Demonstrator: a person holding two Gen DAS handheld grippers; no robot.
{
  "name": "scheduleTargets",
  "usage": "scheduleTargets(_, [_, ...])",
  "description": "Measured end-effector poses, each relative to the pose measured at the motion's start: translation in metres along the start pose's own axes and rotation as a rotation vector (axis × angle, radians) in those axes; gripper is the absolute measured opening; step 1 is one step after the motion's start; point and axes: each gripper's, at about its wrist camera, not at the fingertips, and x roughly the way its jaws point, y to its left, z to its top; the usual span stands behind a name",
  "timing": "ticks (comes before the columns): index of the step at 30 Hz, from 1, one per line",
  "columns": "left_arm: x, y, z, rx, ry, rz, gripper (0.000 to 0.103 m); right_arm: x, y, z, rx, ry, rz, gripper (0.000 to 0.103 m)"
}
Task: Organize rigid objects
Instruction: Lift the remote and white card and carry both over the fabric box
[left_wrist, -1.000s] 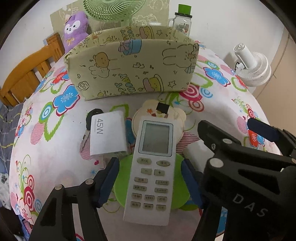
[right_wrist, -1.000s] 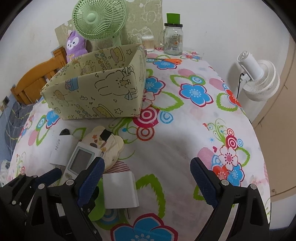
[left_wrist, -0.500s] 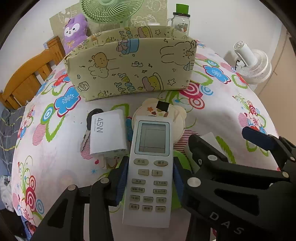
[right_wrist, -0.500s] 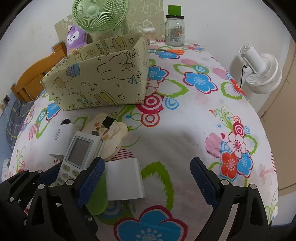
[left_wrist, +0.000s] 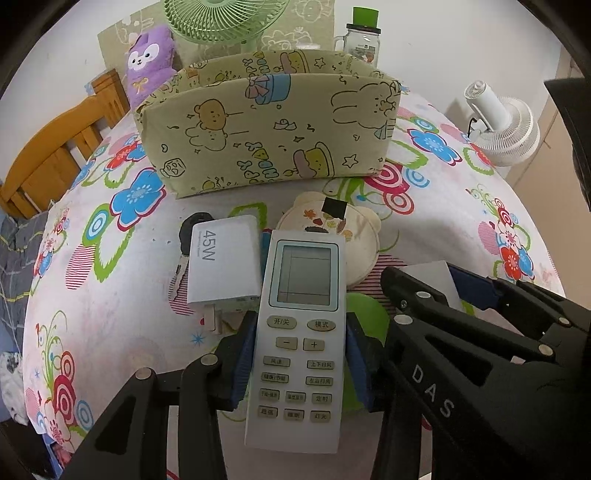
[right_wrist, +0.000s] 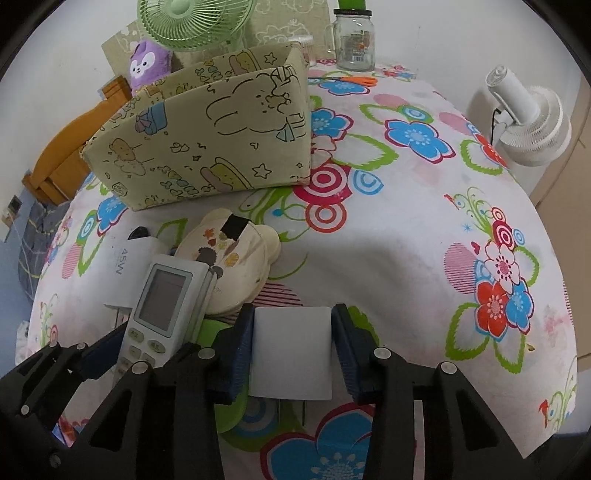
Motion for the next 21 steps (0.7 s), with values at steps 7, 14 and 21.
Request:
scheduleTargets(7, [-0.003,0.000,0.006,-0.001,0.006,-0.016,0.046,-0.008,-0.003,0.004,0.020,-0.018,-0.035,0.044])
scheduleTargets(14, [-0.016,-0.001,0.017,0.008,-0.031,-0.031,0.046,-0.026,-0.002,0.016,0.024,-0.063,-0.044,0.043])
scheduleTargets(21, [-0.032,0.001,0.032,0.009,-0.071,-0.032,0.046,-0.044,0.005,0.030,0.017,-0.110,-0.028,0.043])
